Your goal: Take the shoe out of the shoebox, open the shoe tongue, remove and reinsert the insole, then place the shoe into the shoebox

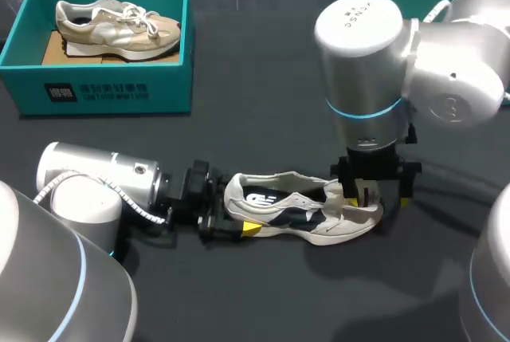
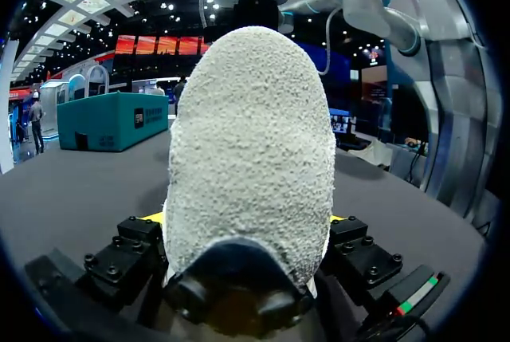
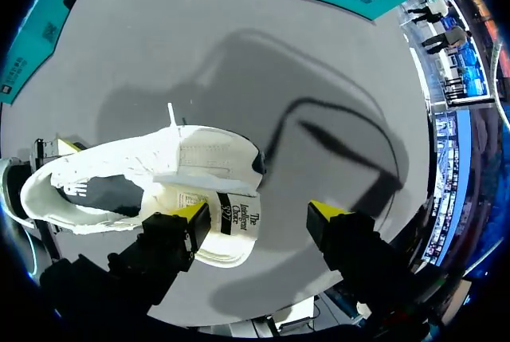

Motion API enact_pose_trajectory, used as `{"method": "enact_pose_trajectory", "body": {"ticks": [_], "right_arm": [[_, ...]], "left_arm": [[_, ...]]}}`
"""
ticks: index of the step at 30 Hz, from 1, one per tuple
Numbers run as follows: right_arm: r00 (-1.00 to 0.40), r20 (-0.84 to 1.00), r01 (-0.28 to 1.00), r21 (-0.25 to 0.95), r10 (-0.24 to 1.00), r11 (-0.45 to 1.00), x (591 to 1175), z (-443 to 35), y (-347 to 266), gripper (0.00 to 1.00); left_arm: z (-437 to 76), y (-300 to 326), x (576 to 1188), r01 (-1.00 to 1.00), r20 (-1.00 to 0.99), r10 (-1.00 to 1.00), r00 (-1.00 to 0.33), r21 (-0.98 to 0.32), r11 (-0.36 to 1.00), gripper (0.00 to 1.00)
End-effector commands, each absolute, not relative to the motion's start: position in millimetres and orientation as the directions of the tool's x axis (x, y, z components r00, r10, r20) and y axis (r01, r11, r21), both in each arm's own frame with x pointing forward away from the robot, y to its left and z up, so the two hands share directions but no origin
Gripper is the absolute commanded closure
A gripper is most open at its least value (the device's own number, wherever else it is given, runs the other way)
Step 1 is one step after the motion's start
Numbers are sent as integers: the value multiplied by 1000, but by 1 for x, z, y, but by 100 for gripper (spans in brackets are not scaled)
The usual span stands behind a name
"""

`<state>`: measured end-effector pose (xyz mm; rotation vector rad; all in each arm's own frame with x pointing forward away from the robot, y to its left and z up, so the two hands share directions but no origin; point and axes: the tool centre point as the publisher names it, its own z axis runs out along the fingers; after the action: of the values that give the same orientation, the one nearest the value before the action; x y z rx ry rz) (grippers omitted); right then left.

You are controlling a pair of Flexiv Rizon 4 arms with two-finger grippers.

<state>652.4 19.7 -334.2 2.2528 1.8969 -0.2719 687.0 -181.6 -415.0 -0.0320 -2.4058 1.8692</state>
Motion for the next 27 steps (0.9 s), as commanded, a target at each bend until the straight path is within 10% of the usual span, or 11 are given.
{"method": "enact_pose_trajectory", "body": {"ticks": [1, 11, 17, 21, 23, 27], "right_arm": [[126, -287, 990, 102, 950, -100, 643, -299, 34, 22], [-110, -349, 967, 180, 931, 182, 644, -243, 71, 20], [-452, -362, 847, 112, 815, 520, 655, -219, 104, 36], [-650, -292, 716, 72, 701, 694, 663, -218, 124, 66], [-732, -258, 640, 54, 631, 766, 666, -222, 133, 100], [-884, -203, 419, 55, 421, 906, 663, -235, 153, 100]], "left_arm": [[-417, -182, 689, -41, 62, 74, -995, -968, 249, 100], [-417, -182, 689, -41, 62, 74, -995, -968, 249, 100], [-417, -182, 689, -41, 62, 74, -995, -968, 249, 100], [-417, -182, 689, -41, 62, 74, -995, -968, 249, 100], [-417, -182, 689, -41, 62, 74, -995, -968, 249, 100], [-417, -182, 689, -41, 62, 74, -995, -968, 249, 100]]}}
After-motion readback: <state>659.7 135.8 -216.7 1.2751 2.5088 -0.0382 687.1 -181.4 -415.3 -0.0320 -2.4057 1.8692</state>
